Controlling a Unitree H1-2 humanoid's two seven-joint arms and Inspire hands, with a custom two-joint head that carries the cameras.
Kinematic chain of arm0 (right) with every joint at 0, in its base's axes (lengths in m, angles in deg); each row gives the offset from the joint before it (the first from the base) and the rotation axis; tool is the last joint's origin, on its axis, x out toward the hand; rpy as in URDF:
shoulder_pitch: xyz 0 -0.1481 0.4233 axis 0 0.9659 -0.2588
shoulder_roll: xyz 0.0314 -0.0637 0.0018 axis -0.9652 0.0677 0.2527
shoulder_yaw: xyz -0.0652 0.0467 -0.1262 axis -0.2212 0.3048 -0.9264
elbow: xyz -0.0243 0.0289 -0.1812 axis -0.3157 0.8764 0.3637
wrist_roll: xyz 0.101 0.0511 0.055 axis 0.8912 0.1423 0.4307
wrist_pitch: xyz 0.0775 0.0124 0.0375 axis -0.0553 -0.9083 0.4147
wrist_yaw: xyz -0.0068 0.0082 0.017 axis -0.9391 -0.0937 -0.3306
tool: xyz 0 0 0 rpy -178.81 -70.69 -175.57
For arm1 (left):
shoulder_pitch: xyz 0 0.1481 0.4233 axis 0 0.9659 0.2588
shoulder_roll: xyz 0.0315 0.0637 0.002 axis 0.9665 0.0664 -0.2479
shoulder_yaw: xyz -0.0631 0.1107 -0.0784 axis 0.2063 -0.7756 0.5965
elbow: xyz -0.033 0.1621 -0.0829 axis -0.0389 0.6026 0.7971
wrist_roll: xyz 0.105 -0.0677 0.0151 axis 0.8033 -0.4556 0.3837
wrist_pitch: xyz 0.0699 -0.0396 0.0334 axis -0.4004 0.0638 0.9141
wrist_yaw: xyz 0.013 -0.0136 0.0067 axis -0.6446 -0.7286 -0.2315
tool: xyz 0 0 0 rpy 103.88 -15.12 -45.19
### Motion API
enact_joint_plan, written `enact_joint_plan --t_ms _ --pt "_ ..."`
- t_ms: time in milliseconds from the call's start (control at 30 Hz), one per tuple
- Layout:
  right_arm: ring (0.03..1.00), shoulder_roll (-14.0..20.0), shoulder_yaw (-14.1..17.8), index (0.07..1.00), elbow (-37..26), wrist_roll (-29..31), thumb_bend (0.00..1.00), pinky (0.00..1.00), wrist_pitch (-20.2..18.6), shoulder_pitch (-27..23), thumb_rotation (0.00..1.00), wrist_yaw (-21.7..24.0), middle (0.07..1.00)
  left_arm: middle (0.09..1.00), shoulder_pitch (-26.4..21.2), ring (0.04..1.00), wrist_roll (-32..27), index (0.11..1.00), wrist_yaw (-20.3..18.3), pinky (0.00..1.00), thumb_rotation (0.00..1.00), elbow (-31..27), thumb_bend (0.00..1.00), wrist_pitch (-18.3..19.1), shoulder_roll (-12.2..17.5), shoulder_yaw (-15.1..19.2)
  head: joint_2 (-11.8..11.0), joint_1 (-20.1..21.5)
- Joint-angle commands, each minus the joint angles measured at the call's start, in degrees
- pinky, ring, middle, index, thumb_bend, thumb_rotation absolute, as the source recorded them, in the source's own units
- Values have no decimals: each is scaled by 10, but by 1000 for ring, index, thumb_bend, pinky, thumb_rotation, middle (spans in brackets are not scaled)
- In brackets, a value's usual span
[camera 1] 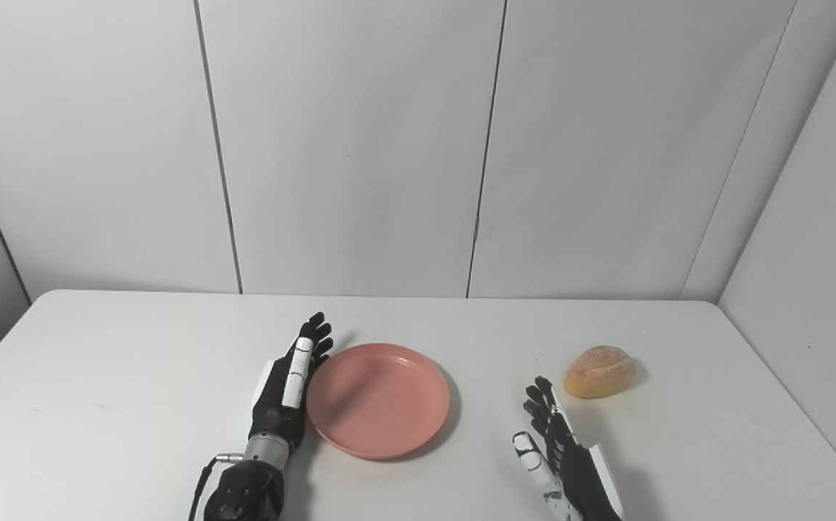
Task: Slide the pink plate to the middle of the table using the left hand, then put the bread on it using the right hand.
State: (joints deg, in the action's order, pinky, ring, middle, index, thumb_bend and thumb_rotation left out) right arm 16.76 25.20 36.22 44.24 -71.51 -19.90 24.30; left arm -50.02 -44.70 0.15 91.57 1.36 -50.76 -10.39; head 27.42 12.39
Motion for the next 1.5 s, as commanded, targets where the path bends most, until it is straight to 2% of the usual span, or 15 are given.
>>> enact_joint_plan --t_ms 0,533,600,767,867,900,1033,1133,1200,1300,1367,1467 --pt "939 -7 -4 979 3 1 626 964 20 0 815 -6 950 953 -11 954 4 915 -2 967 1000 0 788 -7 -11 -4 0 0" --pt "932 -2 -1 978 3 1 649 949 20 0 824 -5 945 925 -4 918 19 899 15 969 1000 -14 779 -6 -28 -4 0 10" --pt "930 -1 1 975 0 4 652 942 19 -1 803 -4 945 924 -3 916 17 898 15 963 1000 -16 769 -6 -30 -3 0 12" --pt "905 13 15 956 -42 -21 643 914 3 -12 641 -18 923 950 -11 948 6 913 2 967 1000 -2 789 -10 -26 2 3 14" --pt "900 35 27 947 -84 -41 661 907 -12 -27 588 -16 918 951 -16 943 14 920 5 939 1000 6 793 -16 -23 -1 2 15" --pt "895 40 30 941 -94 -47 649 889 -15 -31 541 -16 919 947 -16 941 14 919 6 937 1000 7 792 -17 -23 0 2 15" --pt "879 84 41 926 -122 -72 620 867 -23 -66 472 -5 895 941 -16 936 13 909 9 932 1000 7 797 -14 -26 1 3 17" --pt "891 118 46 919 -135 -70 630 889 -63 -94 442 16 887 934 -15 931 20 900 16 926 1000 7 788 -14 -26 0 3 21" --pt "896 143 51 916 -137 -60 613 882 -93 -117 296 36 886 934 -16 928 24 902 20 925 1000 9 784 -16 -26 -2 3 21" --pt "872 177 57 905 -129 -51 620 852 -119 -147 155 59 868 933 -17 926 27 902 24 926 1000 11 778 -19 -28 -1 3 24" --pt "871 203 55 900 -117 -60 636 861 -130 -164 115 71 862 933 -18 927 26 901 23 929 1000 14 776 -20 -30 1 5 27" --pt "862 237 49 892 -99 -73 666 825 -144 -187 76 90 852 938 -21 936 24 904 19 942 1000 21 782 -23 -29 1 3 29"
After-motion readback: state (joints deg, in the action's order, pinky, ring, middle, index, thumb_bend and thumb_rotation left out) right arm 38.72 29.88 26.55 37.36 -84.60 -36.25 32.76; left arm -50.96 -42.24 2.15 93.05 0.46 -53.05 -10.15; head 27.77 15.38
